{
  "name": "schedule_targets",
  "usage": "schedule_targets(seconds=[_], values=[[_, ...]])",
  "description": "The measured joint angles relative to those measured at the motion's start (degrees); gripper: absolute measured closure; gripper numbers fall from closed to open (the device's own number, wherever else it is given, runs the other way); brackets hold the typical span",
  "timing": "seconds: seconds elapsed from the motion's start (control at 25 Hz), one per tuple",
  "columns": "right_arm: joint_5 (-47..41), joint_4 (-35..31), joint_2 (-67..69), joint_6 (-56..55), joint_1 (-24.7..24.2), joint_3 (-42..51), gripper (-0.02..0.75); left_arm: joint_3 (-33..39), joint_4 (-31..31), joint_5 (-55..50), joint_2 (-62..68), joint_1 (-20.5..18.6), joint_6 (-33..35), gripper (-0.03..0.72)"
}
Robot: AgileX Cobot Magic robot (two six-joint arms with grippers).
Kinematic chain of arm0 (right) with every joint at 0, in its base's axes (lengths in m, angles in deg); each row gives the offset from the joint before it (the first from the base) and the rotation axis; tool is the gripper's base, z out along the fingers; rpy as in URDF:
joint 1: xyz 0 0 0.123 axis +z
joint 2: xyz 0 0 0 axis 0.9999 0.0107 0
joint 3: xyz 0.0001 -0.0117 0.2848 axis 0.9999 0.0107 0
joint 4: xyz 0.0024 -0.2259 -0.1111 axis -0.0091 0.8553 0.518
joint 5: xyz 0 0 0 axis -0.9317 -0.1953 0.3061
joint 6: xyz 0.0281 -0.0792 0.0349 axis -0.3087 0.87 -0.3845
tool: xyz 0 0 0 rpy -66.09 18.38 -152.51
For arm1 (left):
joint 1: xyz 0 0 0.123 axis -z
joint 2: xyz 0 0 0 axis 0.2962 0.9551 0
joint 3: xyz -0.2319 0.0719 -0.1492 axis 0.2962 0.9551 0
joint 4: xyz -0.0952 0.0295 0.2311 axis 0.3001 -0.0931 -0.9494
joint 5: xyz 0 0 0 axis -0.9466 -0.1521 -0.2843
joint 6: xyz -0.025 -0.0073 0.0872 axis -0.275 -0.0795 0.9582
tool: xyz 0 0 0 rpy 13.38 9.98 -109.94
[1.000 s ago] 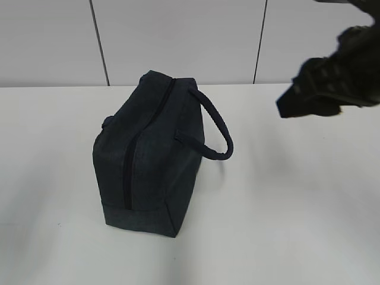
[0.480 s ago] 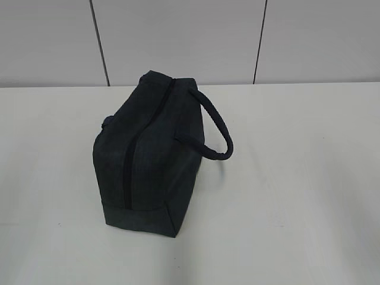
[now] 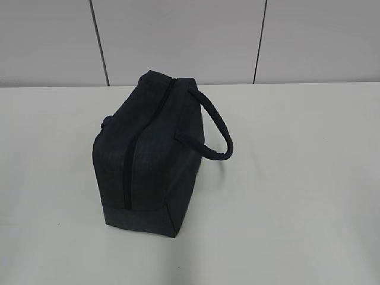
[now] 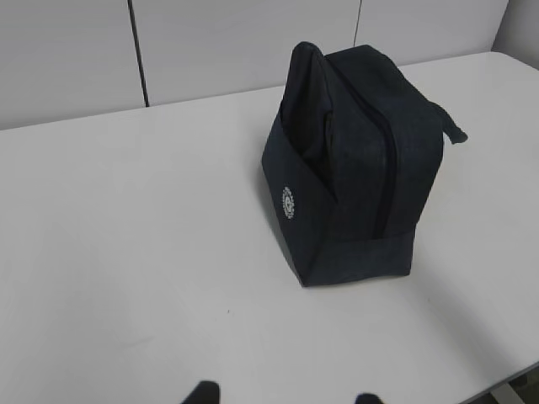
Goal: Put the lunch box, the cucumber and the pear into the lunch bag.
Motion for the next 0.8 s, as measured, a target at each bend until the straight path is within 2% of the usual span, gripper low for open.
schedule_targets(seconds=[0.8], values=[[0.14, 1.01, -3.59, 0.00, 0.00, 0.89, 0.353, 0.00, 0.00, 0.15, 0.00, 0.00, -0.11, 0.390]])
